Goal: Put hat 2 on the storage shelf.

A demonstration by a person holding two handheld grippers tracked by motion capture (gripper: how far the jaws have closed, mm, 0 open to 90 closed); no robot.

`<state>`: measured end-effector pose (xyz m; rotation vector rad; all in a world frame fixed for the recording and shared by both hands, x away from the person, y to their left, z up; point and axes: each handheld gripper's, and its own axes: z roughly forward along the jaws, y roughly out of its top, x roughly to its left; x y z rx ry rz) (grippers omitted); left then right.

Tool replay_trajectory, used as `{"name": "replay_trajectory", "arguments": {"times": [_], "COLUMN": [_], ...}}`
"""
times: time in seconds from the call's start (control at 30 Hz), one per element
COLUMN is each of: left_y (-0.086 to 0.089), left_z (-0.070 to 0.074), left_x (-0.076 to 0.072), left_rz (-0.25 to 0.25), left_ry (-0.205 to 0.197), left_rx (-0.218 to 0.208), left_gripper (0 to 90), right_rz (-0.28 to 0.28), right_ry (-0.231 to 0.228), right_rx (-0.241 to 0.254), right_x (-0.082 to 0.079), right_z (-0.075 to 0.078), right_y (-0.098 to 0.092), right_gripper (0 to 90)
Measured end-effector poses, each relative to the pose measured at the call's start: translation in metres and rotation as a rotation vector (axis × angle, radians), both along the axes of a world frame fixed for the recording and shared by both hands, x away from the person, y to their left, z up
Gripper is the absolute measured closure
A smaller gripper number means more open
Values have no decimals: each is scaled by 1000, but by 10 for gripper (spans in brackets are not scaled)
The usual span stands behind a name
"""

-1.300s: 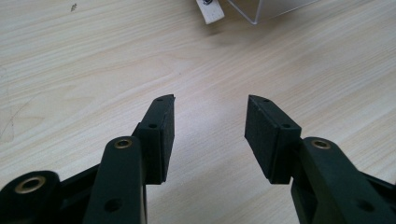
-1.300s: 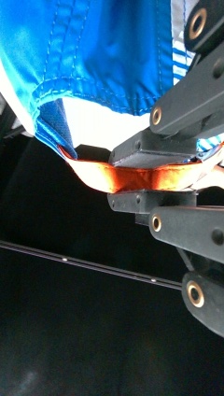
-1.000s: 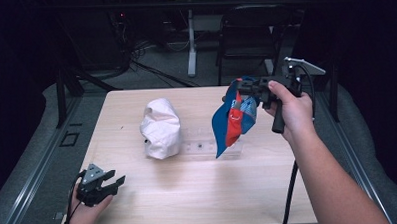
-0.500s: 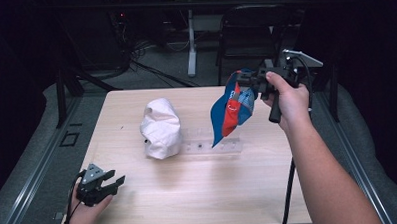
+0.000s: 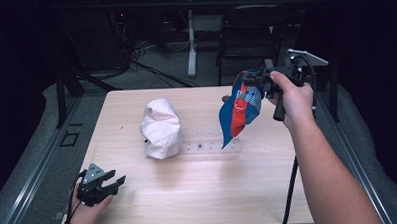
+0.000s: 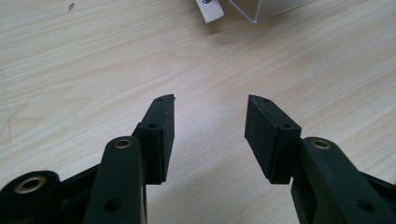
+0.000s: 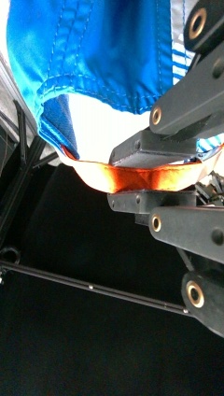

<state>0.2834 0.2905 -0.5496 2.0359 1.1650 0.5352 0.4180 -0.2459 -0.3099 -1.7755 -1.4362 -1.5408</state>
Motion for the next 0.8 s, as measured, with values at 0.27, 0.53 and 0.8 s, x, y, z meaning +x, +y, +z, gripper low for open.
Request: {"name": "replay_trajectory", "arguments": {"times": [0.27, 0.53, 0.8], "left_y": [0, 0, 0], "left_z": [0, 0, 0], "left_x": [0, 0, 0], "left_rz": [-1, 2, 1], "left_ry": [-1, 2, 2], "left_rx": [1, -2, 1], "left_gripper": [533, 533, 533], "right_rz": [-9, 9, 18], "right_ry": [18, 35, 65], "right_rx": [-12, -13, -33], "right_x": [5, 9, 7], "right_z": [-9, -23, -41], "right_y": [2, 8, 10], "right_gripper": [782, 781, 780]}}
